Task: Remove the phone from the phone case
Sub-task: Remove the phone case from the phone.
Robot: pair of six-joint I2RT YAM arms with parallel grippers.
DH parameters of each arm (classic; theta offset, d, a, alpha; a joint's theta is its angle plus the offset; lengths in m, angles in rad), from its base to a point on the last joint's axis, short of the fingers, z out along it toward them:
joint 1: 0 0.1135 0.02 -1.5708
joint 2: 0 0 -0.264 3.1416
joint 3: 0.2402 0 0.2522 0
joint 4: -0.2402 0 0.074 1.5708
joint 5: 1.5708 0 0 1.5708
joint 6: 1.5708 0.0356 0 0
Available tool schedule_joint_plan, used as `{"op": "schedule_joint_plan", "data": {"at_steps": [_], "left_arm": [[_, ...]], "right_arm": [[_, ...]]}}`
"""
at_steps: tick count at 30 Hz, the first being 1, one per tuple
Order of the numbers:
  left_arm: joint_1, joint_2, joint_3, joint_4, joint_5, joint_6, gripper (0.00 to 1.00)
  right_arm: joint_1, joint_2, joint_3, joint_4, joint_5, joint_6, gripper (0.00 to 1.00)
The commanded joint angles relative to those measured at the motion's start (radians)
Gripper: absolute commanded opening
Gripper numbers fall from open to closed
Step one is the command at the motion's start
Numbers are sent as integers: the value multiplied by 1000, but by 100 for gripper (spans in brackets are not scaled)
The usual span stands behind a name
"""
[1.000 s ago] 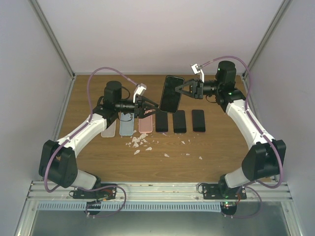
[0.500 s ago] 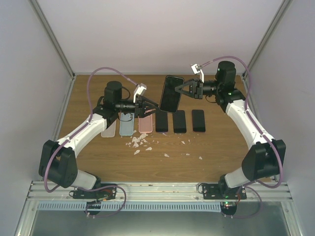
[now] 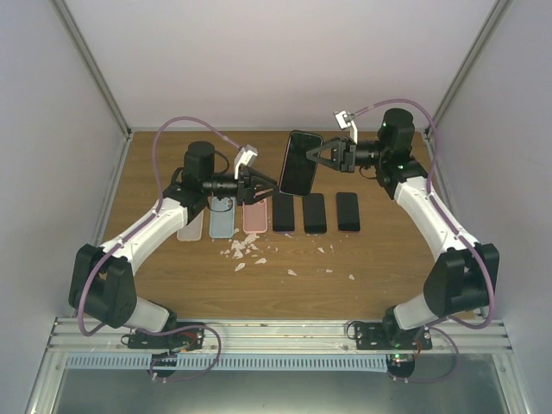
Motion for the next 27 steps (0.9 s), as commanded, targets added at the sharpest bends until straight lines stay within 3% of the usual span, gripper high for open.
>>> {"op": "schedule_joint_plan", "data": {"at_steps": [1, 27], "left_arm": [[-5, 41, 12, -18, -106, 16, 38], [20, 75, 109, 8, -93, -40, 38]], "right_arm": [[46, -62, 4, 141, -145, 140, 0], [163, -61, -146, 195, -197, 204, 1]]}}
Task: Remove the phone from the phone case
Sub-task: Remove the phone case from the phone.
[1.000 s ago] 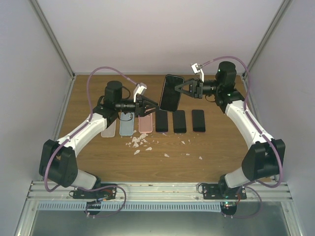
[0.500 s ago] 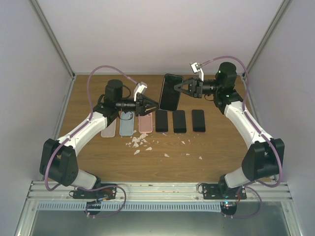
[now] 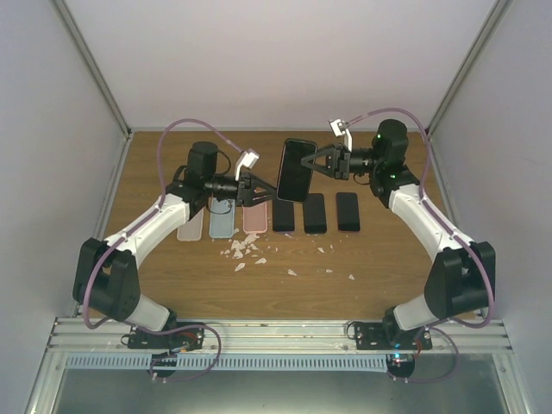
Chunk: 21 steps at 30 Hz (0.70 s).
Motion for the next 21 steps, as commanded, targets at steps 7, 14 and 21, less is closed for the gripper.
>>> {"op": "schedule_joint_plan", "data": {"at_steps": [7, 14, 21], "left_arm": [[18, 49, 129, 129, -129, -50, 37], [17, 73, 172, 163, -104, -83, 38], [17, 81, 177, 333, -39, -209, 40]], "right_arm": [[152, -33, -68, 33, -217, 144, 1], [175, -16, -80, 35, -223, 144, 1], [184, -4, -98, 34, -222, 142, 0]]}}
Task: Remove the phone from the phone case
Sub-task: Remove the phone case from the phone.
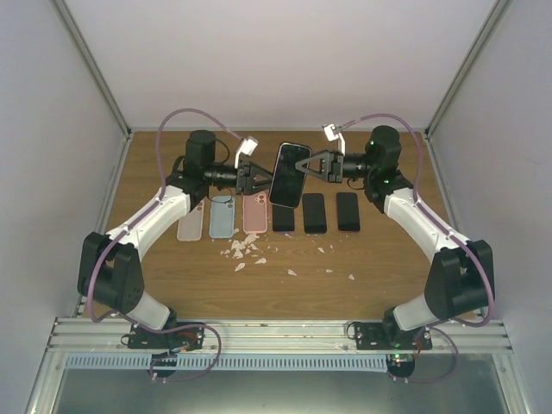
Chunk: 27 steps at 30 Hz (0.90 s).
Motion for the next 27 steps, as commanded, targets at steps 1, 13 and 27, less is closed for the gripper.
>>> {"op": "schedule_joint_plan", "data": {"at_steps": [1, 13, 27], "left_arm": [[-3, 36, 78, 330, -86, -169, 41], [-27, 30, 13, 561, -40, -392, 42], [-39, -28, -187, 762, -49, -602, 18]], "right_arm": [[142, 2, -36, -33, -281, 32, 0], [203, 35, -42, -44, -291, 11, 1], [174, 89, 18, -62, -278, 16, 1]]}}
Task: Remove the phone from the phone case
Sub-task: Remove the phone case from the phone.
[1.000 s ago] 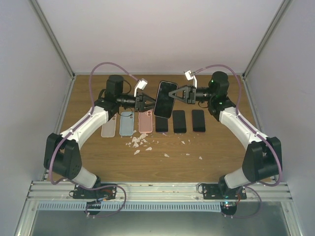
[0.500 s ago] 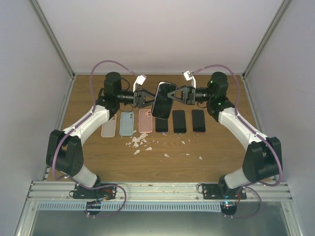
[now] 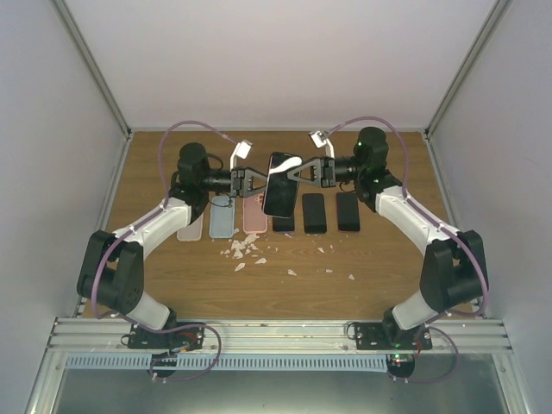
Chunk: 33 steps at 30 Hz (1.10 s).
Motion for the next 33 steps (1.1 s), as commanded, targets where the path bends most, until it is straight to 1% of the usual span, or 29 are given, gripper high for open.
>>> {"op": "schedule_joint_plan", "data": {"at_steps": [1, 4, 8, 9, 11, 13, 15, 16, 19, 20, 21, 24, 28, 31, 33], "left_arm": [[-53, -38, -36, 213, -186, -136, 12], [-53, -45, -48, 210, -184, -143, 0], [-49, -51, -46, 150, -203, -142, 0], [-48, -51, -46, 134, -209, -142, 0], [-41, -50, -48, 108, -224, -150, 0], [-34, -47, -51, 83, -240, -164, 0], [-27, -42, -53, 58, -255, -176, 0], [-24, -40, -54, 51, -260, -182, 0], [-14, -32, -61, 47, -273, -207, 0], [-12, -29, -61, 42, -281, -212, 0], [-9, -27, -61, 35, -287, -220, 0], [-2, -20, -58, 3, -311, -241, 0], [9, -11, -50, -71, -364, -271, 0], [17, -3, -47, -129, -402, -314, 0], [23, 3, -46, -167, -421, -350, 0]], "right_arm": [[121, 41, 9, -75, -193, -3, 0], [100, 50, 11, -77, -171, 8, 1], [62, 57, 13, -89, -136, 13, 4], [52, 58, 16, -94, -130, 14, 6], [28, 61, 27, -107, -114, 10, 16], [-2, 59, 45, -144, -99, -16, 25], [-26, 55, 60, -180, -84, -45, 31], [-38, 53, 68, -201, -75, -72, 37], [-73, 44, 91, -286, -42, -149, 47], [-83, 40, 98, -317, -27, -178, 52], [-95, 35, 103, -346, -2, -206, 57], [-124, 23, 128, -462, 70, -320, 69], [-125, 0, 197, -660, 226, -543, 76], [-102, -21, 228, -755, 356, -693, 77], [-59, -39, 235, -805, 459, -796, 77]]}}
